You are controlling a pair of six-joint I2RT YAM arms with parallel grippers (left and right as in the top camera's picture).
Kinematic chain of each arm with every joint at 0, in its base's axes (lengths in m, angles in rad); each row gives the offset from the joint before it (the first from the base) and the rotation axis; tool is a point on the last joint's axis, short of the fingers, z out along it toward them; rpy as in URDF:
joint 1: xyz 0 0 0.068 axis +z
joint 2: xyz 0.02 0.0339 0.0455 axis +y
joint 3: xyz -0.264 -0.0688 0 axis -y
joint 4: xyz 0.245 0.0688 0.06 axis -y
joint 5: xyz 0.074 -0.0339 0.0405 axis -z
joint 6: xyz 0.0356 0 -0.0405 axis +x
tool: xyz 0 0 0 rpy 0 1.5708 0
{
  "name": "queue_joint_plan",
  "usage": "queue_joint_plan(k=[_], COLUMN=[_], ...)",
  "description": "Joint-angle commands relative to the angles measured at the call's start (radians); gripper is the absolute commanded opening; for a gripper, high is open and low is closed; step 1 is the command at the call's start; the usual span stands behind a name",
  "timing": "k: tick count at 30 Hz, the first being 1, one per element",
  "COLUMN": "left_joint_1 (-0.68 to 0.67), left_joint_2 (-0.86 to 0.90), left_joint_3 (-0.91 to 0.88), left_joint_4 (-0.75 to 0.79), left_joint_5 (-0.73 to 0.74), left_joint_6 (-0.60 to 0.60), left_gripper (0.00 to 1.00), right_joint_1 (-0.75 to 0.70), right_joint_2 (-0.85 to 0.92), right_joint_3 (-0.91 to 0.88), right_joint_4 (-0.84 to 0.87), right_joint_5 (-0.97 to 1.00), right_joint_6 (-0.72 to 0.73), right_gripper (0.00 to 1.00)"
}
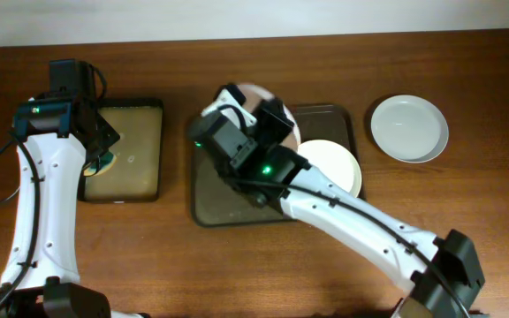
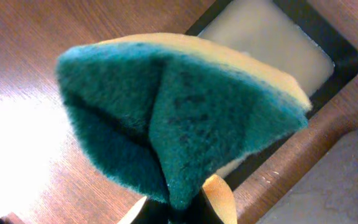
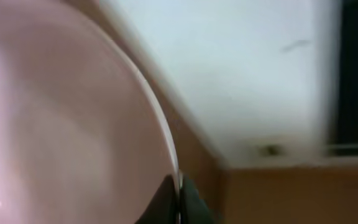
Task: Clean dirty plates on tray and stack at the side
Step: 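Lift the pink-rimmed plate with the right gripper and stack it on the cleaned plate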
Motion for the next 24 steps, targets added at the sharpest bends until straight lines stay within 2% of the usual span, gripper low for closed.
queue_joint_plan(k=[1, 3, 5, 8, 9, 10, 12, 16, 20, 23, 24], left_joint_1=[0.003, 0.003, 0.003, 0.003, 0.003, 0.002, 0.002, 0.002, 0.002, 0.002, 0.002], left_joint_2=[-0.005, -0.005, -0.005, -0.005, -0.005, -0.005, -0.005, -0.005, -0.005, -0.005, -0.005], left_joint_3=[0.000, 0.000, 0.000, 0.000, 0.000, 0.000, 0.000, 0.000, 0.000, 0.000, 0.000], left_joint_4=[0.002, 0.001, -0.002, -0.002, -0.002, -0.002, -0.002, -0.002, -0.002, -0.002, -0.002], left_joint_5=[-0.006, -0.006, -0.006, -0.006, -0.006, -0.006, -0.006, -0.006, -0.006, -0.006, -0.005], left_joint_6=[-0.014, -0.013, -0.013, -0.013, -0.014, -0.013, -0.014, -0.014, -0.014, -0.014, -0.014], left_gripper=[0.00, 0.00, 0.00, 0.00, 0.00, 0.00, 0.00, 0.00, 0.00, 0.00, 0.00], right_joint_1=[-0.101, -0.177, -0.312, -0.581, -0.716, -0.795, -0.952, -1.133, -1.198, -1.212, -1.212], right_joint_2=[-0.014, -0.051, -0.105, -0.141, -0.133, -0.123, -0.081, 0.012, 0.077, 0.121, 0.138], right_joint_3=[-0.008, -0.005, -0.004, -0.004, -0.006, -0.006, -0.006, -0.006, -0.006, -0.006, -0.006], right_joint_4=[-0.053, -0.054, -0.056, -0.090, -0.119, -0.140, -0.171, -0.172, -0.142, -0.134, -0.121], right_joint_5=[-0.212, -0.253, -0.420, -0.753, -0.877, -0.919, -0.937, -0.937, -0.932, -0.854, -0.838], right_joint_6=[0.462, 0.568, 0.612, 0.676, 0.694, 0.701, 0.701, 0.741, 0.742, 0.742, 0.742], right_gripper=[0.04, 0.04, 0.04, 0.04, 0.04, 0.04, 0.04, 0.04, 0.04, 0.05, 0.10])
